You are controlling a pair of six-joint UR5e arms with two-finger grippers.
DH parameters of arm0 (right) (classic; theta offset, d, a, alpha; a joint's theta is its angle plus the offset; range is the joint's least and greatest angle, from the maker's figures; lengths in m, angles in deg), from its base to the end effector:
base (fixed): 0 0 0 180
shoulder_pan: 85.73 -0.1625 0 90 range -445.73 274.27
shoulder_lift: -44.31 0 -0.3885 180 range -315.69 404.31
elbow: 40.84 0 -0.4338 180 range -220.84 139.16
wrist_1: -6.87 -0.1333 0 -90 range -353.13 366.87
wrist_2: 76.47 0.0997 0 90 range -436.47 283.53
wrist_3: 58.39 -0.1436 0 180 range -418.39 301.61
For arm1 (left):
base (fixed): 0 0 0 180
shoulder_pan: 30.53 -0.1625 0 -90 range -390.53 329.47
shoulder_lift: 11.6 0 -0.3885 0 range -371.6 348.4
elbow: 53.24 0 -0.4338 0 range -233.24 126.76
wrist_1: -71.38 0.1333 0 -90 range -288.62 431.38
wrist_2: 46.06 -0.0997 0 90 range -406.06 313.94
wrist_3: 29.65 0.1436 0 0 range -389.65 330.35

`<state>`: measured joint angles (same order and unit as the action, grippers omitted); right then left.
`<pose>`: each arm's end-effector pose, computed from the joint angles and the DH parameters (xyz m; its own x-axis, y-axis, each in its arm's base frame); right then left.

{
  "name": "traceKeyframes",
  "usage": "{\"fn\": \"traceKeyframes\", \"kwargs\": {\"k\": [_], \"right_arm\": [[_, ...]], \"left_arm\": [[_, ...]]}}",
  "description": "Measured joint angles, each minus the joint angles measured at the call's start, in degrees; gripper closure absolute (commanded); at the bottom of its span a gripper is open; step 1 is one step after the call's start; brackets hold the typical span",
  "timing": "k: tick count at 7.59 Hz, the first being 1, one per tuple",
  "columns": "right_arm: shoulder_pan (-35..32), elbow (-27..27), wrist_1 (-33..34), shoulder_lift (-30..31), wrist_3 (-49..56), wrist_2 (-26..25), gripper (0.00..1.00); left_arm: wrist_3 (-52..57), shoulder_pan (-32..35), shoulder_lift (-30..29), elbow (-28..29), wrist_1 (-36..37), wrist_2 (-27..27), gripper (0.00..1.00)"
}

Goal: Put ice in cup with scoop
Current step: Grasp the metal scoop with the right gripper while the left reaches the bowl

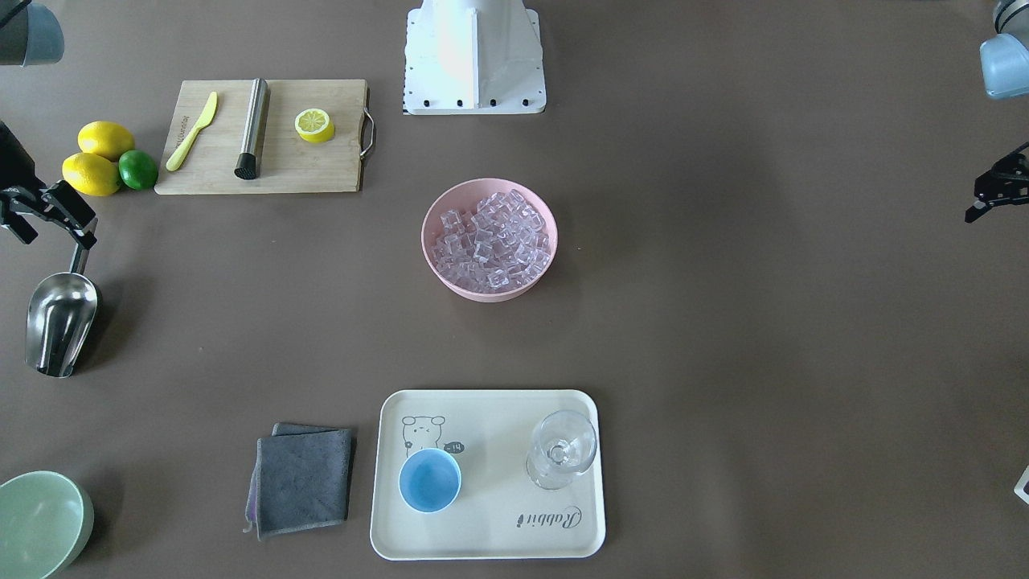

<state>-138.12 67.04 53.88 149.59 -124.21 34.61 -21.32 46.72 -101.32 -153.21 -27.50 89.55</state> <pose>-0.2383 -0.4431 0.5401 0.6281 0.1891 0.7548 -0.3563 0.9322 0.0630 0.0919 -0.5454 0.5415 0.5951 0.5063 -0.6241 -0.2986 0.8603 0.4132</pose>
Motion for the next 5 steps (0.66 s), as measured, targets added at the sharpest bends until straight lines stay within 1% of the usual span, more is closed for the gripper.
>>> {"fn": "traceKeyframes", "kwargs": {"k": [2, 3, 4, 5], "right_arm": [[2.71, -2.14, -5.33, 2.17, -1.46, -3.51, 0.06], [4.45, -3.12, -6.59, 2.42, -2.39, -5.37, 0.11], [6.54, -3.68, -7.09, 2.46, -3.73, -7.71, 0.20], [8.04, -3.96, -7.28, 2.46, -4.56, -9.27, 0.23]], "left_arm": [[0.07, -5.23, -1.41, -1.98, -0.57, -0.07, 0.01], [0.10, -8.51, -2.37, -3.68, -0.82, -0.12, 0.01], [0.15, -10.66, -3.96, -4.97, -1.04, -0.11, 0.01], [0.17, -13.36, -5.82, -5.64, -1.59, -0.18, 0.01]]}}
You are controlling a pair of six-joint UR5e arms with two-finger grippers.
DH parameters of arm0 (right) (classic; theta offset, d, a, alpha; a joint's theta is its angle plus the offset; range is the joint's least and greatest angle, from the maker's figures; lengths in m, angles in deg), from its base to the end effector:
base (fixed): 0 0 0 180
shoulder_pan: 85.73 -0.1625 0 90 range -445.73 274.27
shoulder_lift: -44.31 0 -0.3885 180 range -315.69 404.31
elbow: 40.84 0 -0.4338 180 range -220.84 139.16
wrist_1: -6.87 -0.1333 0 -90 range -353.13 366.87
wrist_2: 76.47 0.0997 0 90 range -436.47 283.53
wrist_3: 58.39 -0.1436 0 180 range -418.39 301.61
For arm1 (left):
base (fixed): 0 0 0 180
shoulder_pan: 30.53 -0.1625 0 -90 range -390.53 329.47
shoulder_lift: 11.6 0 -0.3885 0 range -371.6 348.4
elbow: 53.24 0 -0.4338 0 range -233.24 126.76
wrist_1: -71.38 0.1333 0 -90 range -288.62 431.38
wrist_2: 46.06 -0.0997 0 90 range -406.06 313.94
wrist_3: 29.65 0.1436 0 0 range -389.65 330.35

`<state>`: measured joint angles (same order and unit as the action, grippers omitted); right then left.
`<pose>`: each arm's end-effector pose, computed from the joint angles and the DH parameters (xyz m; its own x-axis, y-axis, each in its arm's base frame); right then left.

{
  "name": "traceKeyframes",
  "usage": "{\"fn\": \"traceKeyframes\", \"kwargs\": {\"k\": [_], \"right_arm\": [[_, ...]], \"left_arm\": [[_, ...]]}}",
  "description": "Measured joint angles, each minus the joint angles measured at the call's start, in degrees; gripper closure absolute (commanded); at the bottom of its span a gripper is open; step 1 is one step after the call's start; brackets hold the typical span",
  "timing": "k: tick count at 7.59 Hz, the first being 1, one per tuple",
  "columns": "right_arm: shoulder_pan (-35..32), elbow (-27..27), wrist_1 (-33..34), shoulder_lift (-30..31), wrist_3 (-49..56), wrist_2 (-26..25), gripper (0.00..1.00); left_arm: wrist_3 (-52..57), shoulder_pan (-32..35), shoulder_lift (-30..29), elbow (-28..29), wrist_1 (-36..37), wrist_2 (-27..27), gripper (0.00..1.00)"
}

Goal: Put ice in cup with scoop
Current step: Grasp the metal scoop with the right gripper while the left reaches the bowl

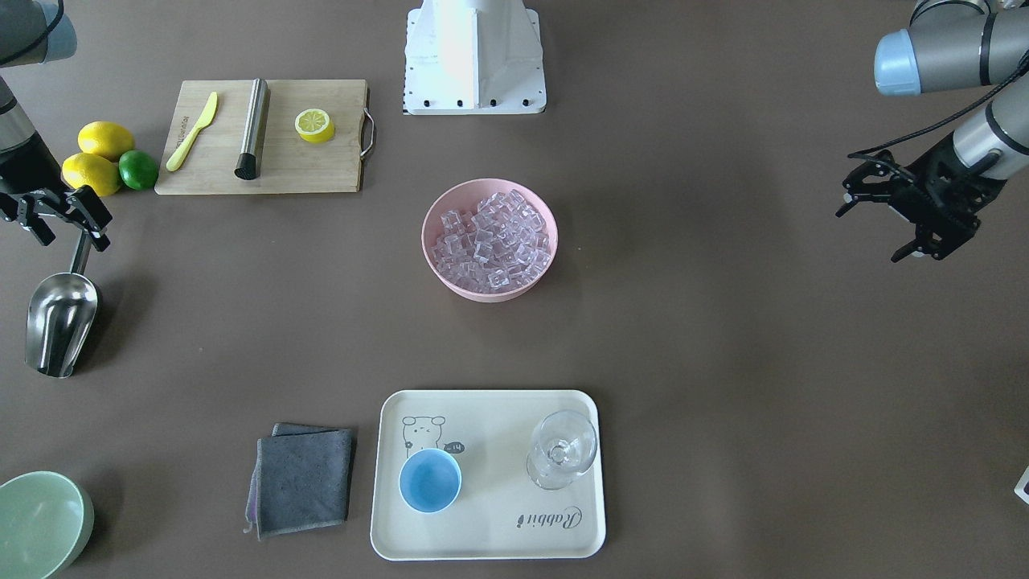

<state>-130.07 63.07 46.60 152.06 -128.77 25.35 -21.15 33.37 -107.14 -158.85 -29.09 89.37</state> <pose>-0.2742 -0.4132 0.5862 0.6584 0.1839 0.7299 -0.3789 0.9189 0.1103 0.2272 -0.5343 0.4262 0.4054 0.7501 -0.5225 -0.4394 0.6611 0.6082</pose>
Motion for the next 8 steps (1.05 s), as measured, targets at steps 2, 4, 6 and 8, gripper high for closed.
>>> {"fn": "traceKeyframes", "kwargs": {"k": [2, 4, 6, 8], "right_arm": [[2.13, -0.66, -0.08, 0.01, -0.55, -1.65, 0.51], [3.52, -1.04, -0.09, 0.05, -0.62, -2.16, 1.00], [4.07, -1.17, 0.02, 0.14, -0.37, -2.17, 1.00], [4.14, -0.41, 0.48, 0.58, 1.06, -0.17, 1.00]], "left_arm": [[-0.06, -7.48, -2.32, -0.14, -4.30, -1.58, 0.01], [0.08, -11.65, -2.27, 1.71, -13.74, -2.61, 0.01], [0.18, -14.83, -2.42, 5.88, -26.12, -2.66, 0.01], [0.17, -18.96, -4.78, 9.08, -31.31, -2.83, 0.01]]}}
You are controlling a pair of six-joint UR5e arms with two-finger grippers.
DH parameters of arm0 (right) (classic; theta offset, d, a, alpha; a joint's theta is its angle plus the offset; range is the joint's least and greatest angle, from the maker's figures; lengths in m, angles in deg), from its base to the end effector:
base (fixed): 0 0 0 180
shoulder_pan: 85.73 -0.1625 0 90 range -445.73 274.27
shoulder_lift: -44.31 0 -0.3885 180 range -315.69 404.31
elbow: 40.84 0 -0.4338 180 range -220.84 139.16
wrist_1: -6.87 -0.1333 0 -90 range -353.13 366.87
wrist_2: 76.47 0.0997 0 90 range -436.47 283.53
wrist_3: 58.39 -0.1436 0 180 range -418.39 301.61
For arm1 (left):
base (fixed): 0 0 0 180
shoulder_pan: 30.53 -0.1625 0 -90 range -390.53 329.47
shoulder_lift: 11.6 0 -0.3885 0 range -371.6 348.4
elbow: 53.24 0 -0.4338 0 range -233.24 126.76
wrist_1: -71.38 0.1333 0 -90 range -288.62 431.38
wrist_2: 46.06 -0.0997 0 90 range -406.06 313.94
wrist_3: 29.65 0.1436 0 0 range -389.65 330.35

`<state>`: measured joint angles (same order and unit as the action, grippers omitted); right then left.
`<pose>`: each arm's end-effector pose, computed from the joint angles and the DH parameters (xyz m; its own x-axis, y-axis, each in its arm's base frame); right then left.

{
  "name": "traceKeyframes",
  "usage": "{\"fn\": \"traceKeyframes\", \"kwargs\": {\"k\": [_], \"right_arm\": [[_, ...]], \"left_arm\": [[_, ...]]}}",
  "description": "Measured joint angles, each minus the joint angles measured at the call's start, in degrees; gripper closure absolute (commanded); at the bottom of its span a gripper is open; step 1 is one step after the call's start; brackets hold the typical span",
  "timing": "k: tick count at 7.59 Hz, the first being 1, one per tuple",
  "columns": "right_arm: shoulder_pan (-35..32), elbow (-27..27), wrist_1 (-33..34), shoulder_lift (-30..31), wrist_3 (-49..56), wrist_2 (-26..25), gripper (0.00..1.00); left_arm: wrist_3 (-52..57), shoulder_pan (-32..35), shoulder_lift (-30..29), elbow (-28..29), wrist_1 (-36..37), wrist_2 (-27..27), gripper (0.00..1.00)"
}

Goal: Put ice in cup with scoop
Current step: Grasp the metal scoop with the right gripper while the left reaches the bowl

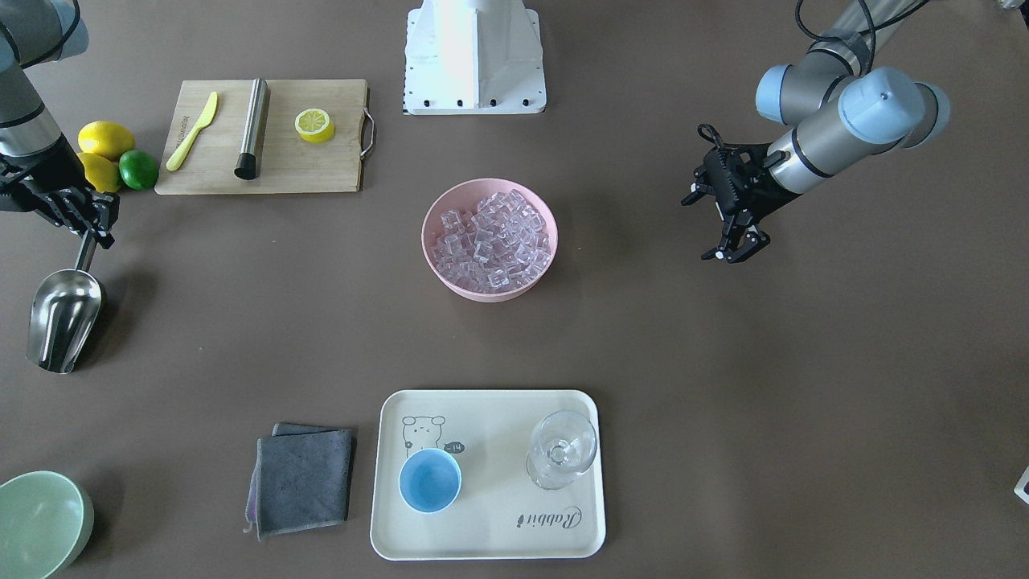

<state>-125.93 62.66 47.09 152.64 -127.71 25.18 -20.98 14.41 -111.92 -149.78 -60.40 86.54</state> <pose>-0.2993 -0.3895 0.5969 0.6905 0.1307 0.7114 -0.2986 0.9473 0.1158 0.4182 -0.4684 0.3888 0.0540 0.9741 -0.2195 -0.3809 0.2233 0.8973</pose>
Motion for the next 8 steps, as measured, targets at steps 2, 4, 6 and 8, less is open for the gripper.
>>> {"fn": "traceKeyframes", "kwargs": {"k": [2, 4, 6, 8], "right_arm": [[-0.33, 4.57, 3.59, 1.94, 6.15, 3.43, 1.00], [-5.45, 7.45, 7.35, 2.57, 17.38, 7.49, 1.00], [-15.11, 10.91, 15.57, 1.07, 30.22, 16.04, 1.00], [-20.01, 15.64, 23.89, 0.29, 41.87, 18.72, 1.00]], "left_arm": [[-0.07, -1.12, -2.26, 2.52, -0.94, -0.02, 0.01], [0.02, -1.76, -4.91, 4.26, -1.17, -0.06, 0.01], [0.73, -2.92, -6.96, 6.14, -3.72, -0.22, 0.01], [1.23, -4.72, -7.55, 6.54, -5.99, -2.01, 0.01]]}}
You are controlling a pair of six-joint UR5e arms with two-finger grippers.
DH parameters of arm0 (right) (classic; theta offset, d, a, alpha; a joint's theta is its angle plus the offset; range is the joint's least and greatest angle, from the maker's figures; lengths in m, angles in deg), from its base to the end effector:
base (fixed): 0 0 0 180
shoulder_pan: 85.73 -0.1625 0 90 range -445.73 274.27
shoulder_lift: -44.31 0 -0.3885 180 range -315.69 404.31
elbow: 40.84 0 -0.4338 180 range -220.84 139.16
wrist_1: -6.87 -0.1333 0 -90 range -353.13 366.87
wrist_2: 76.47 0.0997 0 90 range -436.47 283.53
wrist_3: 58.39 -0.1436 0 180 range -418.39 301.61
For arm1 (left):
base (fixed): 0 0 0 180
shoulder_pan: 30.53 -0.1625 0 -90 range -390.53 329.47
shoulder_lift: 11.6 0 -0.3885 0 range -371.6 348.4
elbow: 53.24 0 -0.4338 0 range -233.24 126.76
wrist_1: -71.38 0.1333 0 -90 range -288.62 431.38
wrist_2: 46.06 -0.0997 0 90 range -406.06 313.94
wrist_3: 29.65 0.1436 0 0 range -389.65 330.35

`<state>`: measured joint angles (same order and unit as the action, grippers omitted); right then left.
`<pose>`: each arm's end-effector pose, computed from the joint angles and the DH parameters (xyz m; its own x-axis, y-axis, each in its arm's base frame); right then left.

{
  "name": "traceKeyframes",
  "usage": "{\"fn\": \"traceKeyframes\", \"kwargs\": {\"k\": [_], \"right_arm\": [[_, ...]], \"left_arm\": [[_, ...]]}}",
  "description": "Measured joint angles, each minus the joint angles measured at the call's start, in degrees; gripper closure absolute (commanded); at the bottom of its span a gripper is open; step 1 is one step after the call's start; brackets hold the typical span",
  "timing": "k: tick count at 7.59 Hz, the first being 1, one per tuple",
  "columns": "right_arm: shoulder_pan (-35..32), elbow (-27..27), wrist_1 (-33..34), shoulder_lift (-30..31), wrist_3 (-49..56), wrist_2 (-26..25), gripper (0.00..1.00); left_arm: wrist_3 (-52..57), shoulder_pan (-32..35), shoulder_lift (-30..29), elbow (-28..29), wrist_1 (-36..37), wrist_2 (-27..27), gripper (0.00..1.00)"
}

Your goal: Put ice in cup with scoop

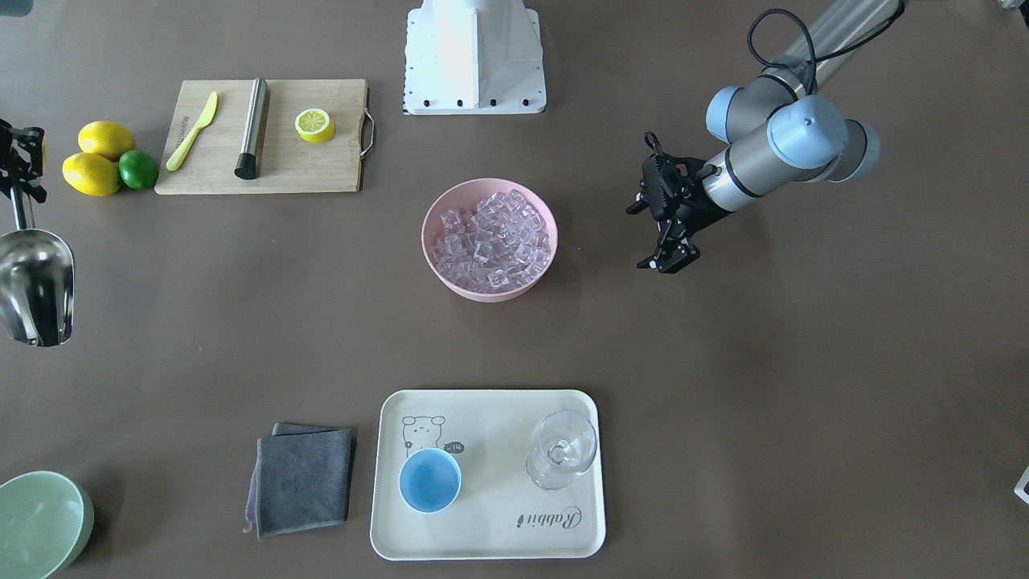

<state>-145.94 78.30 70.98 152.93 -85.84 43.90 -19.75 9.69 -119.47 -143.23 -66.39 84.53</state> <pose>-0.1740 -0.4261 0.4920 0.7165 -0.2895 0.6347 0.0784 0.9375 0.3392 0.4878 -0.4647 0.3534 -0.0169 0.9940 -0.1079 -0.3169 0.0970 0.9435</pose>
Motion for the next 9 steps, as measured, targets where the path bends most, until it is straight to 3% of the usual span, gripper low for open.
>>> {"fn": "traceKeyframes", "kwargs": {"k": [3, 4, 7, 9], "right_arm": [[-2.81, 3.24, 5.98, -1.41, 13.95, 1.17, 1.00], [-3.02, 6.44, 12.49, -2.74, 18.14, 1.27, 1.00], [-1.94, 10.98, 38.96, -18.96, 41.54, 0.13, 1.00], [2.82, 11.19, 49.12, -28.91, 48.22, -3.05, 1.00]], "left_arm": [[0.29, -2.28, -1.31, 0.01, -0.87, -1.76, 0.01], [0.34, -3.04, -1.93, 0.04, -0.90, -2.01, 0.01], [0.38, -5.08, -3.51, 0.23, -0.70, -4.16, 0.01], [1.28, -5.24, -5.37, 1.89, -0.44, -4.58, 0.01]]}}
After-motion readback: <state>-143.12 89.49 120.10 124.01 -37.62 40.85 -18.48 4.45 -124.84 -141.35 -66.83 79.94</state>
